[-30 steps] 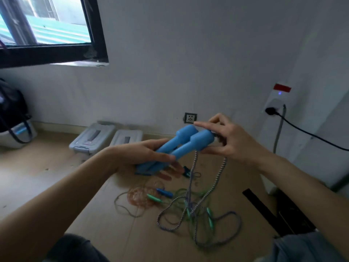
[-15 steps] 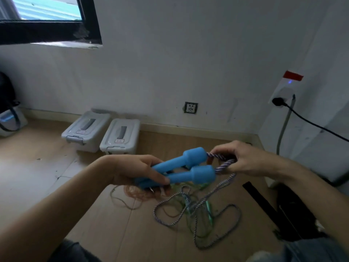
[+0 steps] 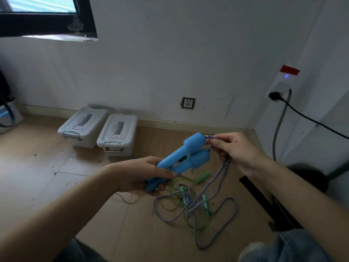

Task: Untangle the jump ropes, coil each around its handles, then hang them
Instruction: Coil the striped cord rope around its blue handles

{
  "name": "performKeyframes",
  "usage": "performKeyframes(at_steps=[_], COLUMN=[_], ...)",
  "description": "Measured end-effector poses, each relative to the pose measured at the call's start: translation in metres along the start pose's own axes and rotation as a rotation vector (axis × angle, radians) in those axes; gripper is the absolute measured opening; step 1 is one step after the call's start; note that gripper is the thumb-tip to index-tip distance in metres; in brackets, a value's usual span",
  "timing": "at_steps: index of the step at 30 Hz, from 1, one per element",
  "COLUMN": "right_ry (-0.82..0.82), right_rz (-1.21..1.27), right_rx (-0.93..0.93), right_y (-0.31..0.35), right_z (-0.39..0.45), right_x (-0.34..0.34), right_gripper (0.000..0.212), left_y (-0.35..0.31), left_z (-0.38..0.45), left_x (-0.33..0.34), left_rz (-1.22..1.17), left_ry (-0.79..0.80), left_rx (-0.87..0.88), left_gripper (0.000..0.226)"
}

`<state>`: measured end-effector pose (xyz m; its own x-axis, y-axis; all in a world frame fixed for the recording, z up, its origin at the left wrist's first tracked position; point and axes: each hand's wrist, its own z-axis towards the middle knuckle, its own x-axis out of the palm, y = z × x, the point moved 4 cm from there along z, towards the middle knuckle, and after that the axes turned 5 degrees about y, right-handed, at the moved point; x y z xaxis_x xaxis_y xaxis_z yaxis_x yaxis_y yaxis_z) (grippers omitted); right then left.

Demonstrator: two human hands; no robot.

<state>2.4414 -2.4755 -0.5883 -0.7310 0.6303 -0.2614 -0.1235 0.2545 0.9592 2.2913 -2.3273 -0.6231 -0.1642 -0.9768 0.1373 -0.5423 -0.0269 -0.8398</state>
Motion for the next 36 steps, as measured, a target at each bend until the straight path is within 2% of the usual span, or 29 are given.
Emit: performKeyframes(at_steps=[4,7,8,10,12,13,15,18,21,22,24,26,30,33,36], right_ry=[0.021,0.046,0.039,0.043,0.142,0.223,0.413,0.639,0.840,0.892,0.977,1.024,1.020,1.029,1.071], right_rz=[0.031,-0.076,-0.253,-0.781,-1.277,-1.462,-1.686,-1.774,-1.685,-1.634,-1.478,-1.241,-0.751,-0.343,0.035], right_rx=[0.045,0.048,0.017,-0.069,-0.111,-0.124,-0.163,-0.340,-0.482,-0.472,-0.385,-0.288,-0.123,0.011,0.148], right_y=[-0.004,-0.003,-0.002,-0.003,-0.011,-0.018,-0.033,-0.040,-0.038,-0.036,-0.033,-0.029,-0.008,-0.001,0.002], right_z=[-0.002,0.001,0.001,0.001,-0.006,-0.010,-0.020,-0.033,-0.043,-0.045,-0.048,-0.049,-0.045,-0.045,-0.046], right_x=[0.002,0.000,0.000,0.007,0.030,0.044,0.071,0.099,0.113,0.115,0.112,0.105,0.081,0.064,0.056], right_gripper=[0.013,0.014,0.014,0.010,0.010,0.018,0.029,0.030,0.018,0.012,0.006,0.004,0.009,0.014,0.008], left_y=[0.005,0.008,0.008,0.012,0.021,0.027,0.042,0.062,0.073,0.074,0.073,0.065,0.042,0.022,0.003], left_z=[0.004,0.007,0.008,0.011,0.018,0.022,0.032,0.041,0.042,0.041,0.037,0.026,0.001,-0.011,-0.020], left_x=[0.005,-0.001,-0.003,-0.008,-0.008,-0.005,0.004,0.016,0.027,0.031,0.037,0.039,0.044,0.049,0.052], left_rz=[-0.064,-0.147,-0.167,-0.151,-0.095,-0.063,0.017,0.170,0.356,0.428,0.627,0.798,0.761,0.685,0.644], left_ry=[0.041,0.027,0.008,-0.059,-0.130,-0.149,-0.158,-0.138,-0.063,-0.018,0.092,0.220,0.415,0.523,0.575], left_rx=[0.014,0.020,0.020,-0.010,-0.086,-0.130,-0.226,-0.356,-0.463,-0.490,-0.517,-0.502,-0.391,-0.281,-0.166], left_gripper=[0.015,0.029,0.032,0.029,0.025,0.025,0.021,0.004,0.005,0.003,0.019,0.024,0.002,0.011,0.018])
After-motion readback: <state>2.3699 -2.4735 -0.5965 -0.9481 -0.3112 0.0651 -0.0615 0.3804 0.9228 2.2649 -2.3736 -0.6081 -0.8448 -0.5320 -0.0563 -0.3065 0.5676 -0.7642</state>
